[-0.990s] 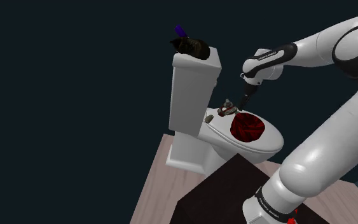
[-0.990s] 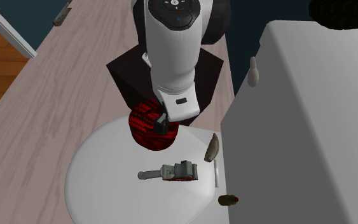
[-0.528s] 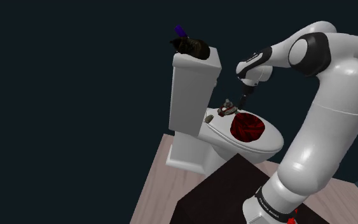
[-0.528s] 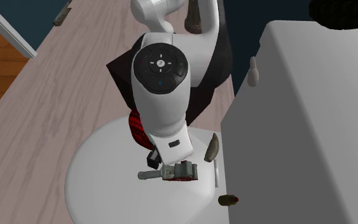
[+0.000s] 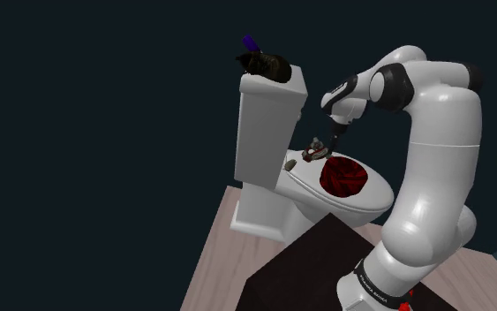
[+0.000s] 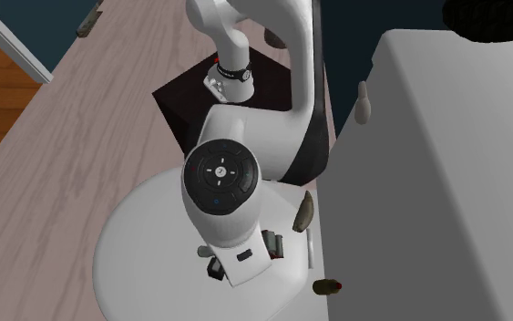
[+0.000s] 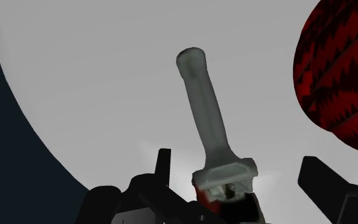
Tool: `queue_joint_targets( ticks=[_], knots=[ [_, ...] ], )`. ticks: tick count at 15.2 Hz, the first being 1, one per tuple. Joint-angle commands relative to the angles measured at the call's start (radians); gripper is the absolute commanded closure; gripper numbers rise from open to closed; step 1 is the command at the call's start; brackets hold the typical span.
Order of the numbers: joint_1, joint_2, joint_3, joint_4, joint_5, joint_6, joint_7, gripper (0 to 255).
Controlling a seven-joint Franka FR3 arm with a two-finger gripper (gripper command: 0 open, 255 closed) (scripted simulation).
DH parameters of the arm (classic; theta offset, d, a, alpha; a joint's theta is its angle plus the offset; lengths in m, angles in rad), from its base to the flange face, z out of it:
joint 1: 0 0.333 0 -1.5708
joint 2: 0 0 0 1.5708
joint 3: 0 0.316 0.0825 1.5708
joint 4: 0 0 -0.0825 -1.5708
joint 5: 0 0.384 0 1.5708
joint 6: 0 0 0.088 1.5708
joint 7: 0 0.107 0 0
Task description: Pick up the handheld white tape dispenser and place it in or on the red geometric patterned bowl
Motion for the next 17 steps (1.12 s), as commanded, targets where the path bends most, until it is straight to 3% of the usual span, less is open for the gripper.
queue_joint_targets(
  ticks=[1, 11, 12, 17],
  knots=[
    [-0.007, 0.017, 0.007, -0.003, 0.011, 0.019, -0.008, 0],
    [-0.015, 0.038, 0.016, -0.01, 0.025, 0.044, -0.017, 0],
    [-0.015, 0.038, 0.016, -0.01, 0.025, 0.044, -0.017, 255],
    [-0.015, 0.038, 0.016, -0.01, 0.025, 0.044, -0.017, 255]
  ],
)
